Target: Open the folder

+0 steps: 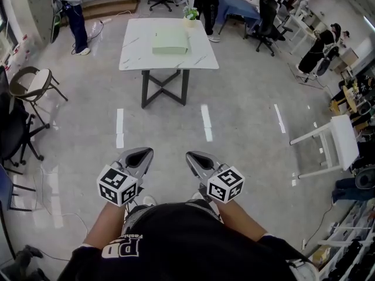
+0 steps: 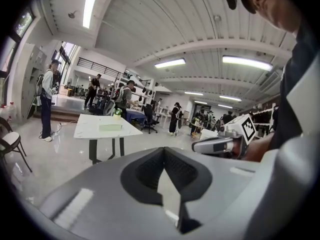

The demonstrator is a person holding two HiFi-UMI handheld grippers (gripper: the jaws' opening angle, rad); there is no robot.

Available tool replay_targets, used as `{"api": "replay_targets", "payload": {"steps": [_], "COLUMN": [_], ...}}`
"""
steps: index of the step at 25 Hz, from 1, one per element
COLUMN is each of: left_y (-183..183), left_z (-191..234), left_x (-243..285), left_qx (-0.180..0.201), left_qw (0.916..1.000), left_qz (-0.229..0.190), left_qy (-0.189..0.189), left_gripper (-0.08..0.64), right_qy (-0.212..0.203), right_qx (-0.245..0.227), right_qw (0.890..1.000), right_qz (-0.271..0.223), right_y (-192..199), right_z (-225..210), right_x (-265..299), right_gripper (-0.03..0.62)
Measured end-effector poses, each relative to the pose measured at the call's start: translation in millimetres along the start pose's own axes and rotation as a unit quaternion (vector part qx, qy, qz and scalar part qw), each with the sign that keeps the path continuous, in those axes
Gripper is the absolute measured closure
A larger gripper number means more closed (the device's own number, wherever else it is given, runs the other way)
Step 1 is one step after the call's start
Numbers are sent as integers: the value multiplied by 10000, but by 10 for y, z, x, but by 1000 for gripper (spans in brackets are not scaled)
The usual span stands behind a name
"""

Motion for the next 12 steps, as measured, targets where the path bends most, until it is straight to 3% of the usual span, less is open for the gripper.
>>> {"api": "replay_targets", "payload": {"steps": [6, 12], "left_y": [117, 281], "left_z": [305, 469], "left_x": [-319, -517], "left_qx": [158, 73], "left_qw": [9998, 9997], "left_qz": [25, 125], "left_qy": [72, 192], "left_gripper": [511, 511], "right_qy": [162, 340], "right_qx": [-5, 106], "right_qw": [9999, 9994], "right_qz": [-50, -45], "right_y": [171, 345], "right_z": [267, 480], "right_x": [241, 348], "right_gripper": [595, 595]}}
Point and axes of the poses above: the fingertips, and each gripper's own axes: x forward along the fingers, z to its left, y out of its underside, the point moved 6 cm from there along -x, backward along the fingers, and after that the axes turned 10 degrees about x, right-handed, at the moved point
